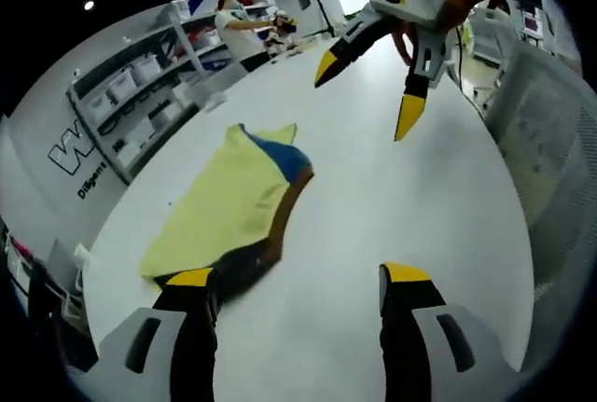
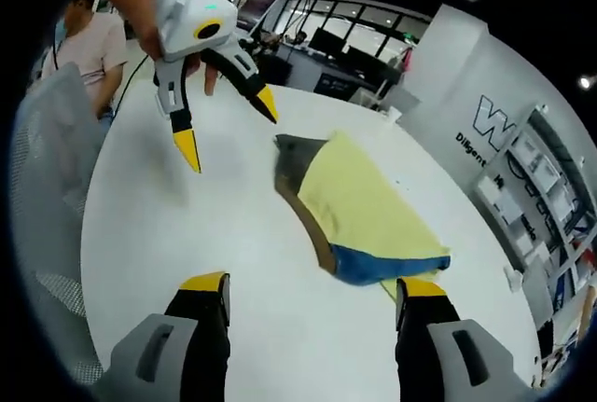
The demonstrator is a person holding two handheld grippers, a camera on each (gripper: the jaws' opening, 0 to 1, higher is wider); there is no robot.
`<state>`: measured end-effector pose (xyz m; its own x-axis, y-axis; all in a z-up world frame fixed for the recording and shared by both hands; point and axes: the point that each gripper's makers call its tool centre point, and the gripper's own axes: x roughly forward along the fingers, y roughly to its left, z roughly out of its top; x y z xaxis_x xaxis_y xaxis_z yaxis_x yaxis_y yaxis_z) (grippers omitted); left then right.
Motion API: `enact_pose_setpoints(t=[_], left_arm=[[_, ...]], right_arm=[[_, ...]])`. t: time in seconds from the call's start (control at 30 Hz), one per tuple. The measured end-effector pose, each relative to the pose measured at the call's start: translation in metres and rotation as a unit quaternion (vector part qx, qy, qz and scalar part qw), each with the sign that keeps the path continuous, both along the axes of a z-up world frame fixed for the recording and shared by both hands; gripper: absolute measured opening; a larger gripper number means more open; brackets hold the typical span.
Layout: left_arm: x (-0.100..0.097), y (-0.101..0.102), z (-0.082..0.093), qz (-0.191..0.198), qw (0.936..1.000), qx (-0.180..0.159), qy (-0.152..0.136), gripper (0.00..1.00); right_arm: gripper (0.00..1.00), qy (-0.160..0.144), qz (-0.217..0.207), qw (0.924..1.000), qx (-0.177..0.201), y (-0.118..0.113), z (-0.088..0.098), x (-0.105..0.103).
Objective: Fold the garment on the visible template until the final outline fits inside the template.
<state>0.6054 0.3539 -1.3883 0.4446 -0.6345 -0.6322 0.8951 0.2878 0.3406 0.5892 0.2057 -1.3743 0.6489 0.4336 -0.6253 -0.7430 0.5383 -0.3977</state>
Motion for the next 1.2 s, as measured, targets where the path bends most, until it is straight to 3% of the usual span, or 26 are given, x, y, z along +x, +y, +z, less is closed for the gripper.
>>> enact_pose_setpoints(t=[0.27, 0.37, 0.47, 0.7, 1.2], left_arm=[[0.013, 0.003, -0.005, -0.005, 0.9999, 0.014, -0.005, 0.56], [0.02, 0.005, -0.007, -0.002, 0.9998, 0.02, -0.009, 0.54], [0.026, 0.006, -0.008, 0.003, 0.9997, 0.022, -0.008, 0.52], [0.037, 0.006, -0.016, -0.003, 0.9993, 0.034, -0.012, 0.45], [0.057, 0.005, -0.031, 0.001, 0.9988, 0.048, 0.006, 0.35]], right_arm=[[0.63, 0.019, -0.013, 0.9997, 0.002, -0.003, -0.013, 0.013], [0.56, 0.032, -0.018, 0.9993, 0.009, -0.001, -0.017, 0.018], [0.48, 0.035, -0.01, 0.9993, 0.001, 0.003, -0.022, 0.022], [0.43, 0.04, 0.035, 0.9978, -0.039, 0.011, -0.036, 0.029], [0.27, 0.068, 0.014, 0.997, -0.035, 0.011, -0.054, 0.058]])
